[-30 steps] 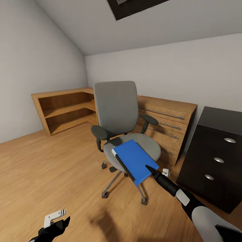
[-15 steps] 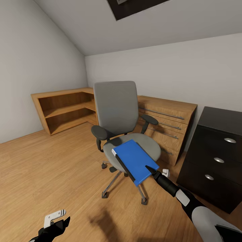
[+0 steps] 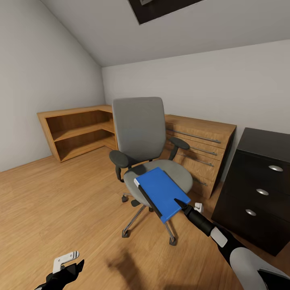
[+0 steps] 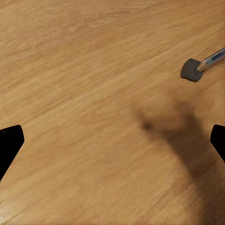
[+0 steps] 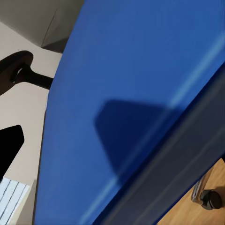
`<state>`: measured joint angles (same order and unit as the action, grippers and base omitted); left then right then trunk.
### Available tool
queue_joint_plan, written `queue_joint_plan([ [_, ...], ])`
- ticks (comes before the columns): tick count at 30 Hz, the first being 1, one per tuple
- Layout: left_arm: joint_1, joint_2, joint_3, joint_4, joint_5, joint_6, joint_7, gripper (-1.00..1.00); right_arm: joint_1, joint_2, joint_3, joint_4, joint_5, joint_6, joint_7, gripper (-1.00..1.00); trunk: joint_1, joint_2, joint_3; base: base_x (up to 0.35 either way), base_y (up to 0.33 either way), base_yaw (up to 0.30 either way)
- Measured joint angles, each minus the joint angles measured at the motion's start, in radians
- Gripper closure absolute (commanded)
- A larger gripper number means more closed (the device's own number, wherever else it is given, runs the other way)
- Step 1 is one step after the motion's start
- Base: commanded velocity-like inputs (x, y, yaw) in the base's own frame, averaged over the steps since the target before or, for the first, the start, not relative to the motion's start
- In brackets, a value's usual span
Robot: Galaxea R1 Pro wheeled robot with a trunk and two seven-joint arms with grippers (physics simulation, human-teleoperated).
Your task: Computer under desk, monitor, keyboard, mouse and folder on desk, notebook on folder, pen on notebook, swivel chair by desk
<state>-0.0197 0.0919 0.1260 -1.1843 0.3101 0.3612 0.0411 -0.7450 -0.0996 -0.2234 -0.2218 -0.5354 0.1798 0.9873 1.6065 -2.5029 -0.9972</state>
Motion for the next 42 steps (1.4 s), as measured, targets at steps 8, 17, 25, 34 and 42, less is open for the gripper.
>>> queue_joint_plan([
  [8,0.0,0.0,0.001,0.0,0.0,0.0,0.0,-1.0,0.0,0.0,0.0,0.002,0.0,0.0,0.0,-1.0,0.0,0.0,0.0,0.0,0.0,0.0],
  [17,0.0,0.0,0.0,0.0,0.0,0.0,-0.001,-1.0,0.0,0.0,-0.004,0.007,-0.001,0.0,-0.001,1.0,0.0,0.0,0.0,0.0,0.0,0.0],
  [25,0.0,0.0,0.0,0.0,0.0,0.0,-0.001,-1.0,0.0,0.0,-0.002,0.008,0.0,0.0,-0.002,1.0,0.0,0.0,0.0,0.0,0.0,0.0],
  [34,0.0,0.0,0.0,0.0,0.0,-0.001,-0.002,-1.0,0.0,0.0,-0.002,0.008,0.0,0.0,-0.002,1.0,0.0,0.0,0.0,0.0,0.0,0.0],
  [42,0.0,0.0,0.0,0.0,0.0,0.0,-0.002,-1.0,0.0,0.0,-0.001,0.008,0.0,0.0,-0.002,1.0,-0.002,0.001,0.019,0.0,0.0,0.0],
])
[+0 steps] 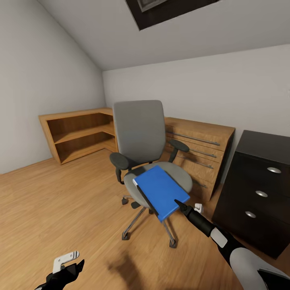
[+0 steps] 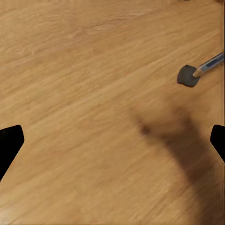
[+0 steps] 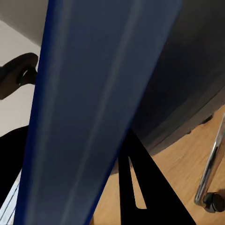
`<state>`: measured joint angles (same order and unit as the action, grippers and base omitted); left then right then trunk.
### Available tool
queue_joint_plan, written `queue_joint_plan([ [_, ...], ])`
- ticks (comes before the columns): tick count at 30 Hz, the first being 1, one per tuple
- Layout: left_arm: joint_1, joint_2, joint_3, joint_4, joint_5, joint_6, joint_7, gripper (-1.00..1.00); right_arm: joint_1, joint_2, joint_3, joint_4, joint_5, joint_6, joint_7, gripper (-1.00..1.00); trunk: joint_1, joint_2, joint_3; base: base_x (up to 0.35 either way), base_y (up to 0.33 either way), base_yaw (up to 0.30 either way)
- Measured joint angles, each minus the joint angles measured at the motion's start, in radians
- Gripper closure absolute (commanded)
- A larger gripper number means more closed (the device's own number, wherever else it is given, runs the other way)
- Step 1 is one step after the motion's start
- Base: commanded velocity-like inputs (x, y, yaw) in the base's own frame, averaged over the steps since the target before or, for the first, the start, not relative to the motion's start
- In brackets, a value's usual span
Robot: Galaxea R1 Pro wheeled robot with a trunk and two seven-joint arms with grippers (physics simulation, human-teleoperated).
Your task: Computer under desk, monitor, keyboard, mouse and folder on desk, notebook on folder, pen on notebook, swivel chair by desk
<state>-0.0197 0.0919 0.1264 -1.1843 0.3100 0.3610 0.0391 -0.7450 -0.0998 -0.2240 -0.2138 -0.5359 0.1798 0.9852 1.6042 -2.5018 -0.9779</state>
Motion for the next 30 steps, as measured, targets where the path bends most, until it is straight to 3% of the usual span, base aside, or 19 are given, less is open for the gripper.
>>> queue_joint_plan([
  [9,0.0,0.0,0.0,0.0,0.0,0.0,0.0,-1.0,0.0,0.0,0.0,0.0,0.0,0.0,0.0,1.0,-0.004,0.002,0.035,0.0,0.0,0.0],
  [26,0.0,0.0,0.0,0.0,0.0,0.0,0.001,-1.0,0.0,0.0,-0.001,-0.002,-0.002,0.004,-0.004,1.0,-0.069,0.121,0.088,0.0,0.0,0.0],
  [30,0.0,0.0,0.0,0.001,0.0,0.0,0.001,-1.0,0.0,-0.002,-0.003,-0.004,-0.005,0.054,-0.006,1.0,-0.084,0.149,0.101,0.0,0.0,0.0],
])
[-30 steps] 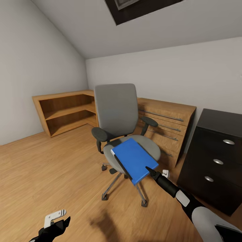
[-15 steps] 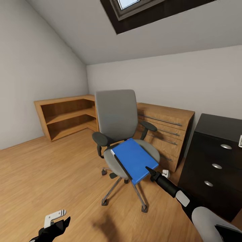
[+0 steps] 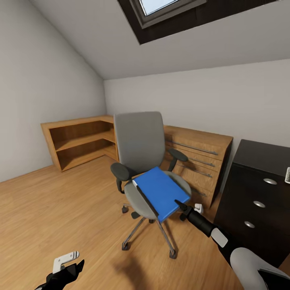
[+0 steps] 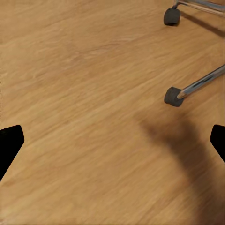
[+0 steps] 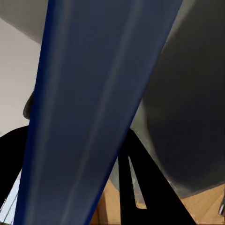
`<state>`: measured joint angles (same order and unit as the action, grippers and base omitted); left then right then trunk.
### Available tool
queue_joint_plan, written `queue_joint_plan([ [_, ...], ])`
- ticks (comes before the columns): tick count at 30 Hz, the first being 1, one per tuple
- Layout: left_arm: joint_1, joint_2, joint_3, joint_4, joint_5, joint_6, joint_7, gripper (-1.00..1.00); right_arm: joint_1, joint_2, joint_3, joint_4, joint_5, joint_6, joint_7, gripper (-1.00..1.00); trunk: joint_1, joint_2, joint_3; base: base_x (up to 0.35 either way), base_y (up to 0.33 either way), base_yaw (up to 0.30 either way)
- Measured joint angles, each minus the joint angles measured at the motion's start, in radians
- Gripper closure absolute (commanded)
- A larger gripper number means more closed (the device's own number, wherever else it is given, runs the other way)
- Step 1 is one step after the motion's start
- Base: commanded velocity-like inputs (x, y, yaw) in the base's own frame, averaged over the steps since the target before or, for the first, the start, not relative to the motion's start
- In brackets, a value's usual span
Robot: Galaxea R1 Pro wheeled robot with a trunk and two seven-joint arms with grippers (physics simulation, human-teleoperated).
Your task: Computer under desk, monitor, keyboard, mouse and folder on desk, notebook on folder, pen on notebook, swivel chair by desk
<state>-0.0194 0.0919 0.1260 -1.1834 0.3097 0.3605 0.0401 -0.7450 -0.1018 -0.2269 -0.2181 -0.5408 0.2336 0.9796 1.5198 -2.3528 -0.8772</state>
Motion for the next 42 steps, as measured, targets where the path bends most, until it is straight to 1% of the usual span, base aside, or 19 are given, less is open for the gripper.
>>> queue_joint_plan([
  [3,0.0,-0.001,0.0,0.0,-0.001,-0.001,0.0,-1.0,0.0,-0.003,-0.001,-0.003,-0.002,0.085,0.0,1.0,-0.012,0.021,0.009,0.0,0.0,0.0],
  [5,0.0,-0.001,0.0,0.001,-0.001,-0.001,0.0,-1.0,0.0,-0.004,-0.003,-0.004,-0.004,0.114,0.0,1.0,-0.019,0.035,0.016,0.0,0.0,0.0],
  [12,0.0,-0.002,0.0,0.002,-0.001,-0.001,0.0,-1.0,0.0,-0.008,-0.004,-0.006,-0.02,0.14,-0.001,1.0,-0.046,0.084,0.038,0.0,0.0,0.0],
  [18,0.0,-0.002,0.0,0.002,-0.001,-0.001,0.0,-1.0,0.0,-0.01,-0.006,-0.006,-0.022,0.142,-0.002,1.0,-0.069,0.126,0.056,0.0,0.0,0.0],
  [23,0.0,-0.002,0.0,0.008,-0.001,-0.001,-0.001,-1.0,0.0,-0.013,-0.027,-0.006,-0.022,0.142,-0.022,1.0,-0.069,0.126,0.056,0.0,0.0,0.0],
  [26,0.0,-0.002,0.0,0.013,-0.001,-0.001,-0.001,-1.0,0.0,-0.014,-0.051,-0.006,-0.022,0.141,-0.041,1.0,-0.069,0.126,0.056,0.0,0.0,0.0],
  [28,0.0,-0.002,-0.001,0.015,-0.001,-0.001,-0.001,-1.0,0.0,-0.013,-0.06,-0.006,-0.022,0.14,-0.048,1.0,-0.069,0.126,0.056,0.0,0.0,0.0],
  [31,0.0,-0.002,-0.001,0.017,-0.001,-0.001,-0.001,-1.0,0.0,-0.013,-0.079,-0.007,-0.021,0.119,-0.085,1.0,-0.069,0.126,0.056,0.0,0.0,0.0],
  [36,0.0,-0.002,-0.001,0.017,-0.001,-0.001,-0.001,-1.0,0.0,-0.013,-0.086,-0.008,-0.021,0.06,-0.159,1.0,-0.069,0.126,0.056,0.0,0.0,0.0],
  [37,0.0,-0.002,-0.001,0.017,-0.001,-0.001,-0.001,-1.0,0.0,-0.013,-0.086,-0.008,-0.021,0.055,-0.165,1.0,-0.069,0.126,0.056,0.0,0.0,0.0],
  [42,0.0,-0.002,-0.001,0.018,-0.001,-0.001,-0.001,-1.0,0.0,-0.013,-0.087,-0.008,-0.021,0.04,-0.182,1.0,-0.088,0.161,0.072,0.0,0.0,0.0],
])
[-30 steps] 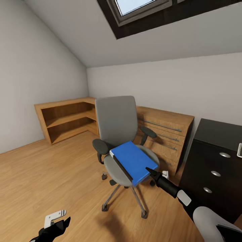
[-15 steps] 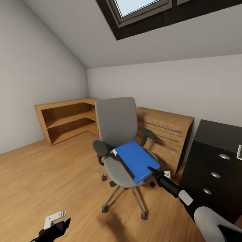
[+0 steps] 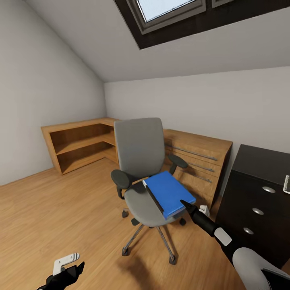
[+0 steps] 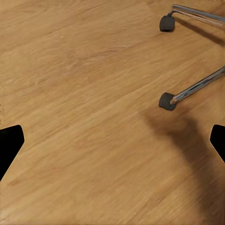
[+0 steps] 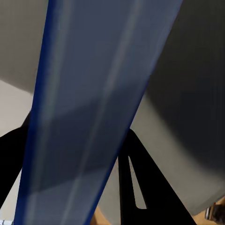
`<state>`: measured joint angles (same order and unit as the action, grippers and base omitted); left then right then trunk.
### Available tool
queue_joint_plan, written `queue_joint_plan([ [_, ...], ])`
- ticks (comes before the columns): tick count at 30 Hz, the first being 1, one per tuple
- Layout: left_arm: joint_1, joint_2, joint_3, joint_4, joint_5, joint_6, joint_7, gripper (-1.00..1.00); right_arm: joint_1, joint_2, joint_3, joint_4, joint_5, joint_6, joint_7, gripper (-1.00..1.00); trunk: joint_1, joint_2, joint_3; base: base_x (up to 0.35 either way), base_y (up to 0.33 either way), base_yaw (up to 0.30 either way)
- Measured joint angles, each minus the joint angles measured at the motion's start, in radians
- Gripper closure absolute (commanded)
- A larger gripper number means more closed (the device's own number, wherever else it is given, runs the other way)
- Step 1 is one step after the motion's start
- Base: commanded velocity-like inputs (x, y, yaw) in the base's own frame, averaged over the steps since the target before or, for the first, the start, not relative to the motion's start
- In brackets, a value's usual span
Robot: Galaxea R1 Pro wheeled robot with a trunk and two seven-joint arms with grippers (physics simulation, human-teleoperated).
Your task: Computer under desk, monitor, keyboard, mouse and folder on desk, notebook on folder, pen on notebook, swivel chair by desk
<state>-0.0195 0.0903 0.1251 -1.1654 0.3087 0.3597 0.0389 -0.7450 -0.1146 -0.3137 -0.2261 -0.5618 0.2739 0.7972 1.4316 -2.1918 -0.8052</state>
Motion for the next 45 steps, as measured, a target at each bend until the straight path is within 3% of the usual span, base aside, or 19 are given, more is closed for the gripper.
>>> queue_joint_plan([
  [8,0.0,0.0,-0.001,0.005,0.0,0.0,0.0,-1.0,0.0,-0.001,0.001,-0.001,-0.001,-0.009,0.006,1.0,-0.031,0.056,0.025,0.0,0.0,0.0],
  [20,0.0,0.0,-0.001,0.018,0.0,0.0,0.0,-1.0,0.0,-0.002,0.0,0.003,0.001,-0.01,0.141,1.0,-0.077,0.14,0.063,0.0,0.0,0.0],
  [45,0.0,0.002,-0.008,0.079,0.0,0.0,-0.008,-1.0,0.0,0.004,0.0,0.005,0.003,-0.009,0.151,1.0,-0.173,0.315,0.141,0.0,0.0,0.0],
])
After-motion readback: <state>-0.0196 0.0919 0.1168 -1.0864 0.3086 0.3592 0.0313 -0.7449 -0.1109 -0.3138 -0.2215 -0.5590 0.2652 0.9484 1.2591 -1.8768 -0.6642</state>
